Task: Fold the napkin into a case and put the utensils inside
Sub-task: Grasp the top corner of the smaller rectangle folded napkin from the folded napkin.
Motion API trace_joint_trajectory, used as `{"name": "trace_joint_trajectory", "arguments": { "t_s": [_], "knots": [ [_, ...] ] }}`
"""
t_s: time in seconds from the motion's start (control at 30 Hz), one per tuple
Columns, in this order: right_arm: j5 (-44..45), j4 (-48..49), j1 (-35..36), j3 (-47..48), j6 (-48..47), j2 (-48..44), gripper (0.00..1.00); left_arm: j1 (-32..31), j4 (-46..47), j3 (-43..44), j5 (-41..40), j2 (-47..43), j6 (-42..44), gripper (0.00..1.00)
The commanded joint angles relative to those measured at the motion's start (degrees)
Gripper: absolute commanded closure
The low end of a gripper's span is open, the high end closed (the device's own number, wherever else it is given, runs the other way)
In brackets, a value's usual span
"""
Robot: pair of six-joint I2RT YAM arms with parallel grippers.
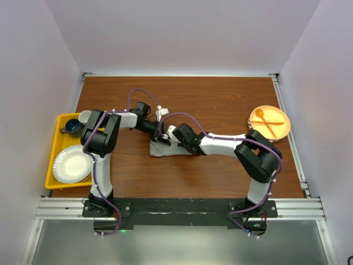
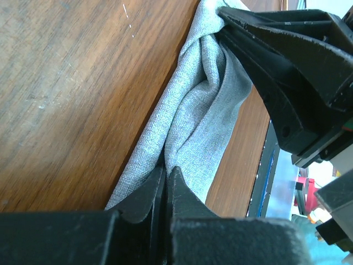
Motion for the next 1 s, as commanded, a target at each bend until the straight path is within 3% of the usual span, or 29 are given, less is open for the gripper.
{"name": "trace_joint_trajectory", "arguments": {
  "t_s": [0.0, 0.07, 0.23, 0.37, 0.73, 0.97],
  "knots": [
    [0.53, 0.39, 0.84, 0.87, 0.05, 0.19, 0.85, -0.17, -1.73, -2.92, -12.99, 4.40, 3.09, 1.00],
    [0.88, -0.23, 0.93, 1.84, -0.21, -0.16, 0.85, -0.17, -1.65, -2.84, -12.82, 4.49, 2.83, 1.00],
    [1.24, -3.91, 0.93, 5.87, 1.10, -2.00, 0.72, -0.17, -1.47, -2.66, -12.99, 4.40, 2.74, 1.00],
    [-1.22, -11.55, 0.84, 10.10, 4.96, -3.76, 0.69, -0.17, -1.21, -2.75, -12.82, 4.67, 2.30, 1.00],
    [-14.39, -21.32, -3.63, 12.04, 12.44, -7.19, 0.68, -0.08, -1.29, -2.75, -12.81, 4.76, 2.13, 1.00],
    [-21.34, -22.91, -8.73, 11.42, 14.03, -6.76, 0.57, -0.08, -0.94, -2.84, -12.81, 4.93, 1.86, 1.00]
  ]
}}
